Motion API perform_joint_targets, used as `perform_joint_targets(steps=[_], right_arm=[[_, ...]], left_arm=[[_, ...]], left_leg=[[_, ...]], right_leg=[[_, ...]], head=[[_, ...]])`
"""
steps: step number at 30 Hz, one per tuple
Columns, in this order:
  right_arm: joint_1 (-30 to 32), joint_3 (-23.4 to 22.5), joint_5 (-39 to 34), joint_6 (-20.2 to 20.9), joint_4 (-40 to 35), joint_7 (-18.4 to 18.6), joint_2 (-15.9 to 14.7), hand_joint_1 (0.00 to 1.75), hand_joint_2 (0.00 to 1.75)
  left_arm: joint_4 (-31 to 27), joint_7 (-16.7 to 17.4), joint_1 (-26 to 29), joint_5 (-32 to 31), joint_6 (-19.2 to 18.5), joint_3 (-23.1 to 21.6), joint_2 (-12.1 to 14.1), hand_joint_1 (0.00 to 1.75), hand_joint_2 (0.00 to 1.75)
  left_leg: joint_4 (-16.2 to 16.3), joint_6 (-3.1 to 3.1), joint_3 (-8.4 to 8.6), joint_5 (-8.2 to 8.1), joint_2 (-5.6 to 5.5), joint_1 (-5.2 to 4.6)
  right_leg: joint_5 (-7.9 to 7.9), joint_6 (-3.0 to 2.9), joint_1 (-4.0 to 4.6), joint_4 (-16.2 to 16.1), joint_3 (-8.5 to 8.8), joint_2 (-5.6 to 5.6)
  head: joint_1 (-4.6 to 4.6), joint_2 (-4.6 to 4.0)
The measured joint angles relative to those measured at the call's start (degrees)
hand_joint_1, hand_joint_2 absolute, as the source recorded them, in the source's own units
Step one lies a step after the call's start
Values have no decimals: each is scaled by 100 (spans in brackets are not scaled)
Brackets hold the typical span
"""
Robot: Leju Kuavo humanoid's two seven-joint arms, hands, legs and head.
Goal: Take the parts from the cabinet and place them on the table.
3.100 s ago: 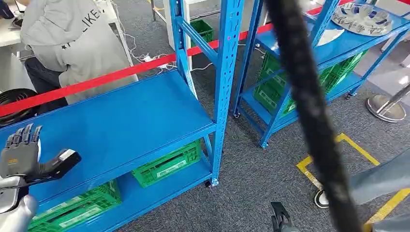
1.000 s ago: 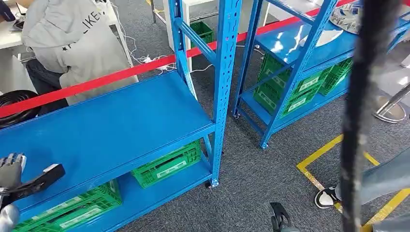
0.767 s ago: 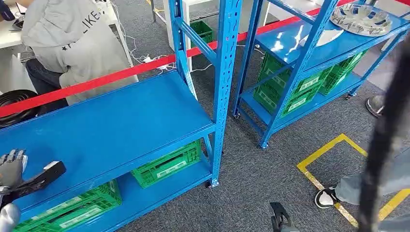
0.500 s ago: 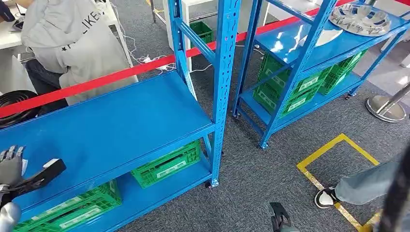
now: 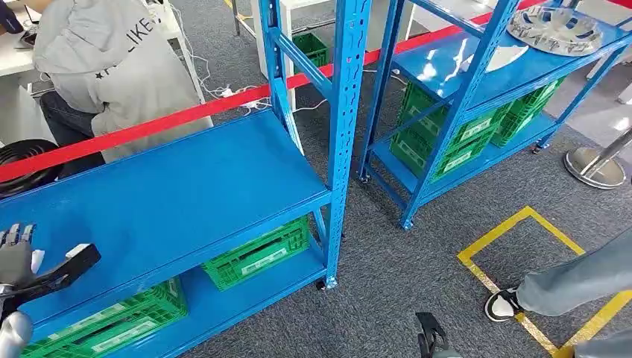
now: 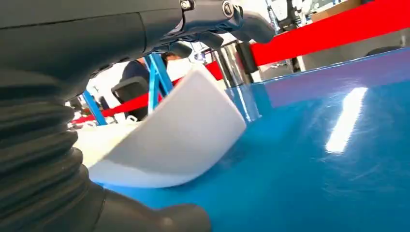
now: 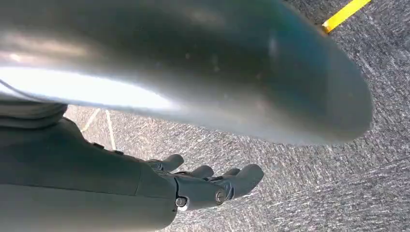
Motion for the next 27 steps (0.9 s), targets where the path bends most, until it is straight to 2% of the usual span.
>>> perform_joint_targets(steps=[6, 7, 8, 9, 14, 27], right_arm=[[0, -13, -4, -2, 0, 9, 7, 0, 0], [0, -18, -13, -2, 0, 9, 9, 0, 0], [0, -24, -13, -2, 0, 9, 13, 0, 0], [0, -26, -13, -2, 0, 9, 13, 0, 0], [2, -35, -15, -2, 0, 9, 20, 0, 0], [6, -68, -66, -2, 0, 11, 22, 0, 0]], left_arm=[[0, 359, -31, -164, -162, 0, 2, 0, 175], [0, 405, -38, -169, -197, -2, 7, 17, 175], [2, 442, -46, -169, -232, 0, 17, 17, 175], [2, 470, -46, -169, -269, -2, 22, 175, 175], [37, 658, -20, -166, -468, -2, 92, 175, 175], [81, 615, 75, -127, -503, -2, 227, 175, 175]], left_leg=[[0, 0, 0, 0, -1, 0], [0, 0, 0, 0, -1, 0], [0, 0, 0, 0, -1, 0], [0, 0, 0, 0, -1, 0], [0, 0, -3, 0, 1, 0], [0, 0, -17, 0, 1, 0]], right_leg=[[0, 0, 0, 0, 1, 0], [0, 0, 0, 0, 1, 0], [0, 0, 0, 0, 1, 0], [0, 0, 0, 0, 1, 0], [0, 0, 1, 1, -3, 1], [-3, -5, 0, 2, -16, 0]], head=[[2, 0], [2, 0], [2, 0], [0, 0], [2, 0], [0, 0]])
